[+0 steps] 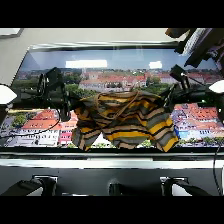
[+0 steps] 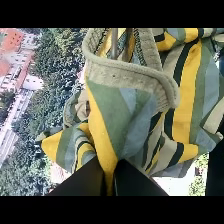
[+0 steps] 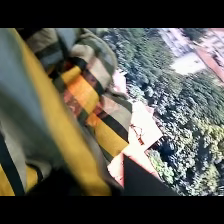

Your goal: Fold the clothes and pants, and hang the long-sleeved shirts on hangers.

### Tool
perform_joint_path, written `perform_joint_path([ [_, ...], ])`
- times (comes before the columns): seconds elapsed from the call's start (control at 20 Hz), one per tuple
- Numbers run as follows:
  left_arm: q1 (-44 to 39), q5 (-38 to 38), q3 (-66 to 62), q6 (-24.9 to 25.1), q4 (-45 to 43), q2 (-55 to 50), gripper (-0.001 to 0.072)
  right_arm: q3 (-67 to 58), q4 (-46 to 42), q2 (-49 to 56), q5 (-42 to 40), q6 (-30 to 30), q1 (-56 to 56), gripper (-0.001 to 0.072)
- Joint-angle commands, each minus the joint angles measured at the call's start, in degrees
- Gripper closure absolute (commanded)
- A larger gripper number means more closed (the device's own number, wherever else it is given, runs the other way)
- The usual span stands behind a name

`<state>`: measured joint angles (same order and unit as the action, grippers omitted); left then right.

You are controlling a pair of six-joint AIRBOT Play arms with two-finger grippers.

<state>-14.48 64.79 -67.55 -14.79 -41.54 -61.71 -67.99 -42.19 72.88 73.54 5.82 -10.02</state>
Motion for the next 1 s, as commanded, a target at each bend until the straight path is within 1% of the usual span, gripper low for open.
perform_joint_path([
  [0.0, 0.0, 0.3, -0.1, 0.7, 0.0, 0.0, 0.069, 0.0, 0.3, 0.3, 2.6, 0.8, 1.2, 0.0687],
  [0.1, 0.0, 0.3, -0.1, 0.7, 0.0, 0.0, 0.069, 0.0, -2.6, -1.3, 4.6, 0.9, 1.2, 0.0689],
  [0.15, 0.0, 0.3, -0.1, 0.7, 0.0, 0.0, 0.069, 0.0, -4.5, -2.8, 4.9, 2.3, 1.2, 0.069],
  [0.2, 0.0, 0.3, -0.1, 0.7, 0.0, 0.0, 0.0688, 0.0, -6.5, -4.5, 5.0, 4.7, 1.2, 0.0691],
  [0.25, 0.0, 0.2, -0.1, 0.7, 0.0, 0.0, 0.0682, 0.0, -8.7, -6.6, 5.0, 8.5, 1.2, 0.0692],
  [0.3, 0.0, -0.1, -0.1, 0.1, 0.0, 0.0, 0.0612, 0.0, -10.5, -8.7, 5.3, 12.1, 1.2, 0.0693],
  [0.35, 0.0, -1.4, 0.0, -2.8, 0.0, 0.0, 0.0497, 0.0, -12.0, -11.1, 6.2, 15.2, 1.2, 0.0694],
  [0.45, 0.0, -5.8, 0.0, -11.0, 0.0, -0.1, 0.0175, 0.0, -13.7, -16.2, 8.6, 18.9, 1.2, 0.0694],
  [0.5, 0.0, -8.0, 0.0, -14.4, 0.0, -0.1, 0.0071, 0.0, -14.6, -18.9, 9.3, 21.0, 1.2, 0.0694],
  [0.55, 0.1, -10.0, 0.0, -16.4, 0.0, -0.1, 0.003, 0.0, -15.5, -21.5, 9.3, 23.6, 1.2, 0.0694],
  [0.6, 0.1, -11.8, 0.0, -18.0, 0.0, -0.1, 0.0024, 0.0, -16.5, -24.2, 9.3, 25.8, 1.2, 0.0694],
  [0.7, 0.2, -14.8, 0.0, -19.7, 0.0, 0.0, 0.0023, 0.0, -19.0, -28.9, 9.3, 28.3, 1.2, 0.0694],
  [0.75, 0.2, -16.2, -0.1, -21.4, 0.0, 0.0, 0.0023, 0.0, -20.5, -31.0, 9.3, 29.3, 1.2, 0.0694],
  [0.8, 0.3, -18.3, -0.1, -25.0, 0.0, 0.0, 0.0023, 0.0, -22.1, -32.9, 9.3, 30.9, 1.2, 0.0694],
  [0.85, 0.5, -20.2, -0.1, -29.6, 0.0, 0.1, 0.0023, 0.0, -24.3, -34.9, 8.9, 33.9, 1.2, 0.0694],
  [0.9, 1.2, -21.9, -0.1, -35.2, 0.0, 0.1, 0.0023, 0.0, -26.4, -36.9, 8.0, 37.7, 1.2, 0.0694],
  [0.95, 1.8, -23.0, -0.1, -40.3, 0.0, 0.1, 0.0023, 0.0, -28.7, -39.0, 6.1, 42.7, 1.2, 0.0694],
])
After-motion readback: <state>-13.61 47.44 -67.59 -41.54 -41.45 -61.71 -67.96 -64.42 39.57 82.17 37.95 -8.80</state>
